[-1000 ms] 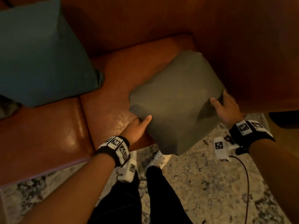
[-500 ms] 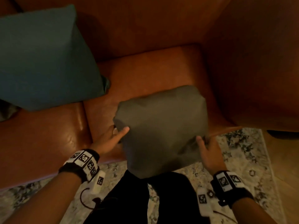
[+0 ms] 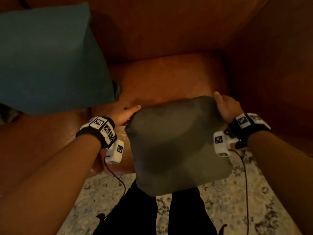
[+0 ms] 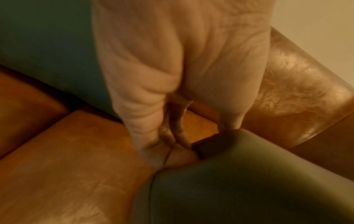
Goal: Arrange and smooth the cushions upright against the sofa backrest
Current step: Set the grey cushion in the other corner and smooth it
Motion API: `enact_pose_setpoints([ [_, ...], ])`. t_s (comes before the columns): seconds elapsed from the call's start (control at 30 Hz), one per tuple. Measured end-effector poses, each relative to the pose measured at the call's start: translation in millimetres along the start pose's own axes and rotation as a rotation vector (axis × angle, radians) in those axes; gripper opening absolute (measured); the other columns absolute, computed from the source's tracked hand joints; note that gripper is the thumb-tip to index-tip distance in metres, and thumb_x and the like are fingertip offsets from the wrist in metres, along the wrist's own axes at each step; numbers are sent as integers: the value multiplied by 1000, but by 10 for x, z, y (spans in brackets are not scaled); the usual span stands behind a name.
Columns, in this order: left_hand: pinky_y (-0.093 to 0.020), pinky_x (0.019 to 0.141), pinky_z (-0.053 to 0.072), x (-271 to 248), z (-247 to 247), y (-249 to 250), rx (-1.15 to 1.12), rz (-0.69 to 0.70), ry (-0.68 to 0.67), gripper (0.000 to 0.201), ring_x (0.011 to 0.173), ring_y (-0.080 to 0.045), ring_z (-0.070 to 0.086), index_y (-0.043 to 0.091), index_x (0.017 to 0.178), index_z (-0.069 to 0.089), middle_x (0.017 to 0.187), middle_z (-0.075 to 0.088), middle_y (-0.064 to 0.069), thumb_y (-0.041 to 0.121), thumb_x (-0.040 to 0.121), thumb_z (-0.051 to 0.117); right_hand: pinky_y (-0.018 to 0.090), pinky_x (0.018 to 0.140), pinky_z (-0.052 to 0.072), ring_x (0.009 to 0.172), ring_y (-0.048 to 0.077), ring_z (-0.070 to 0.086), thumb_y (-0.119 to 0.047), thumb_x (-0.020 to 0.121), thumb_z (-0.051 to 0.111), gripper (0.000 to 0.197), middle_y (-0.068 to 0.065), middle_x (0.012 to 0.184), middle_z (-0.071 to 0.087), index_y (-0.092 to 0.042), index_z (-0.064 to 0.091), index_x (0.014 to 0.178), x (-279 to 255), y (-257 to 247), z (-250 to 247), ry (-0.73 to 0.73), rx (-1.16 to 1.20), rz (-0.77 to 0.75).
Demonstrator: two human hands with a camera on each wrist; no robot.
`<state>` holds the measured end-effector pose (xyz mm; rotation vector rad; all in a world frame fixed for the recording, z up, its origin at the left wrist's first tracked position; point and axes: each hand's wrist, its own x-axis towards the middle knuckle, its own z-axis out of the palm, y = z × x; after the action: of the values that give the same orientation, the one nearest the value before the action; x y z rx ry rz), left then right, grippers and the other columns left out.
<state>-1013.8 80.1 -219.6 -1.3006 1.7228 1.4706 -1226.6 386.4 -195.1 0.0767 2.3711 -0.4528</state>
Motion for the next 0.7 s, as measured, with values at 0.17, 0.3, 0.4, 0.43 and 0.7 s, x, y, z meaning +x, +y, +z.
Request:
enact_pose_setpoints([
  [0.17,-34,76,54,126,65,-21,-63,-246,-158,60,110,-28,64,18,130,61,123,68,-9,62,89,68,48,121,32,144,42,41,-72,101,23,90,24,161,37,-2,40,156,277,58,58,-208,-85,159],
  [0.3,-60,113,40,150,127,-11,17,-372,-216,93,134,-43,50,19,148,48,145,55,-15,77,79,66,53,117,36,137,37,50,-92,75,48,108,16,153,49,-13,52,148,418,136,32,-343,-1,108],
  [0.4,-54,105,48,72,197,64,-29,-349,-262,75,129,-39,54,16,146,51,142,57,-14,64,90,64,50,108,47,116,34,63,-51,104,47,52,19,127,66,-7,67,123,444,53,-59,-443,-100,12],
  [0.43,-47,94,53,76,219,59,-33,-324,-244,64,120,-34,60,13,141,56,133,63,-13,55,94,66,49,104,49,111,33,64,-42,108,45,43,18,121,68,-7,67,118,478,44,-74,-454,-125,-16],
  [0.7,-45,92,58,65,266,-15,73,-259,11,72,95,-27,68,16,106,64,103,70,-7,63,57,89,36,102,40,112,23,56,-41,107,45,37,10,133,63,-16,63,129,480,-69,-153,-465,35,-35],
])
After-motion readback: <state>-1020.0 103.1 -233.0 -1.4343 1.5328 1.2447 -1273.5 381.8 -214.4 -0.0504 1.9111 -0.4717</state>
